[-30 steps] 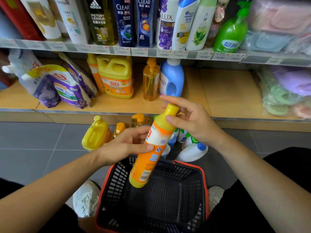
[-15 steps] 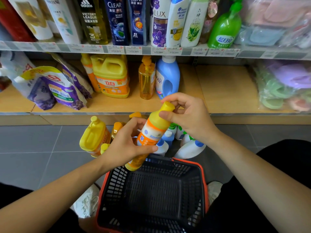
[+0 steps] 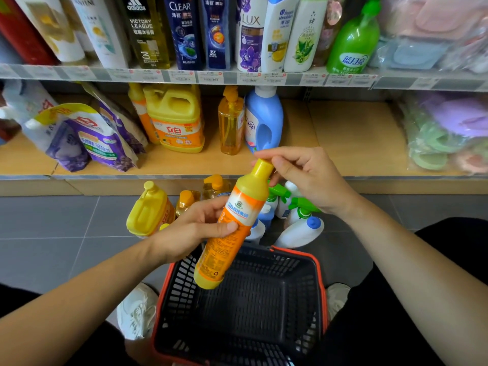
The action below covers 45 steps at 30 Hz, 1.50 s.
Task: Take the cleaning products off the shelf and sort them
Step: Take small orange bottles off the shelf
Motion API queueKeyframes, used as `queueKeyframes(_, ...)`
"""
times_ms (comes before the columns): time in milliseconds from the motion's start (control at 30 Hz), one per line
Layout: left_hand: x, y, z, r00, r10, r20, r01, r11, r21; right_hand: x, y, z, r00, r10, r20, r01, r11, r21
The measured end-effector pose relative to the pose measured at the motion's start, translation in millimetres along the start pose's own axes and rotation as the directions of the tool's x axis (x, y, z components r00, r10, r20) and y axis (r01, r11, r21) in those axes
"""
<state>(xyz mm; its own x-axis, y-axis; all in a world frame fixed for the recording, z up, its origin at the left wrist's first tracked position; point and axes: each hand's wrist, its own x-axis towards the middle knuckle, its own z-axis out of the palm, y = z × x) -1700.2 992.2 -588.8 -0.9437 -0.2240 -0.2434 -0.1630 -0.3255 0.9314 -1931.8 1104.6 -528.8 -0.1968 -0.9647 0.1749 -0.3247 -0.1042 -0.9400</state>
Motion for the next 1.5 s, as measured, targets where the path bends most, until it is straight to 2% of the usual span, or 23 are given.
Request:
queueKeyframes(433,-0.3,1.2,5.6,1.0,-0.014,-0.007,0.014,1.0,-0.025,1.2,4.5,5.8,0.995,0.059,-0.08,-0.056,0.998,0.042)
queueKeyframes(567,2.1,5.7,6.0,0.987,0.01,-0.162,-0.019,0.998,-0.059,-4.5,8.9,22.3,0.994,0.113,-0.015,-0.109,0.982,0.154)
queueKeyframes(700,5.8,10.9,1.7,0.945,0.076,-0.317,-0.111,0.99,-0.091,-8.8,13.3,31.8,0.994,0.102,0.025,-0.103,0.994,0.043)
queueKeyframes(767,6.1,16.4,-1.3,0.913,0.089,-0.398,-0.157,0.978,-0.14,-11.5,16.9,40.8,0.985,0.164,0.06,-0.165,0.986,0.005)
queueKeyframes(867,6.2,25.1,-7.7,0.846,0.157,-0.51,-0.233,0.969,-0.087,-18.6,29.5,60.8,0.958,0.254,0.132,-0.251,0.967,-0.036)
queueKeyframes(967,5.3,32.3,-11.7,0.802,0.21,-0.56,-0.272,0.962,-0.028,-24.4,41.6,76.6,0.931,0.316,0.181,-0.311,0.949,-0.057)
queueKeyframes(1067,2.8,34.9,-11.2,0.799,0.224,-0.559,-0.291,0.956,-0.034,-26.4,46.2,90.5,0.929,0.304,0.211,-0.316,0.948,0.023)
queueKeyframes(1233,4.3,29.9,-19.5,0.809,0.206,-0.551,-0.306,0.947,-0.095,-23.4,49.0,93.0,0.961,0.276,-0.008,-0.274,0.957,0.093)
queueKeyframes(1333,3.4,30.8,-30.3,0.808,0.151,-0.57,-0.198,0.98,-0.02,-20.3,44.1,83.4,0.968,0.194,-0.16,-0.189,0.981,0.043)
queueKeyframes(1433,4.1,27.4,-38.5,0.751,0.062,-0.658,-0.058,0.998,0.028,-16.4,40.2,71.3,0.958,0.137,-0.253,-0.112,0.987,0.111)
queueKeyframes(1500,4.2,22.3,-41.2,0.691,0.075,-0.719,0.024,0.992,0.127,-14.1,38.1,63.2,0.953,0.097,-0.287,-0.07,0.992,0.103)
